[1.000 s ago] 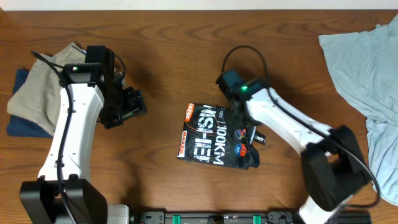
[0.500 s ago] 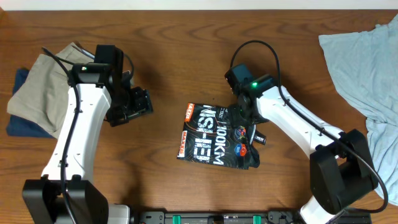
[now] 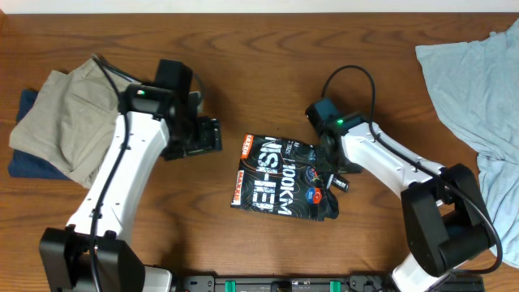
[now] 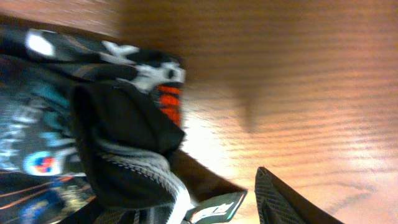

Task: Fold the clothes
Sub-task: 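Grasp the folded jersey's left edge with the left gripper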

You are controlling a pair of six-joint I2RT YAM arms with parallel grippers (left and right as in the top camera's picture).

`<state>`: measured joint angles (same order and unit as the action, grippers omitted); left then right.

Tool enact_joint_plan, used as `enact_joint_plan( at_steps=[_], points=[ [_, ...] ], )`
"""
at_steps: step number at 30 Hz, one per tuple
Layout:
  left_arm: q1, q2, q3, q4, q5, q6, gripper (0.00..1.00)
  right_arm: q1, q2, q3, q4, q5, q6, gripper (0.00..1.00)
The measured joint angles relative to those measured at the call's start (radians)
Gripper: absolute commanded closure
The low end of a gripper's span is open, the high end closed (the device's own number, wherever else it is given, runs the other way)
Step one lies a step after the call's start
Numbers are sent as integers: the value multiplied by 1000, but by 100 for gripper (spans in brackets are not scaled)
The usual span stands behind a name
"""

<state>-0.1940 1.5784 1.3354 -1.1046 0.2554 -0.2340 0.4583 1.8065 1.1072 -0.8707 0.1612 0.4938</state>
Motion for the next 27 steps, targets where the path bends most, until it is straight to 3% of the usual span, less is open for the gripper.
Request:
enact_joint_plan(
  at_steps=[4, 12, 20, 27],
  points=[
    [-53, 3, 0, 44, 14, 16, 16, -24, 0, -3, -35, 16, 15, 54],
    [-96, 104, 0, 135, 84, 75, 12, -72, -28, -5, -64, 15, 13, 48],
    [-96, 275, 0, 195, 159, 134, 10, -72, -235, -5, -90, 5, -11, 34],
    [-96, 416, 0, 220, 272, 173, 9, -72, -339, -5, -128, 4, -27, 34]
  ],
)
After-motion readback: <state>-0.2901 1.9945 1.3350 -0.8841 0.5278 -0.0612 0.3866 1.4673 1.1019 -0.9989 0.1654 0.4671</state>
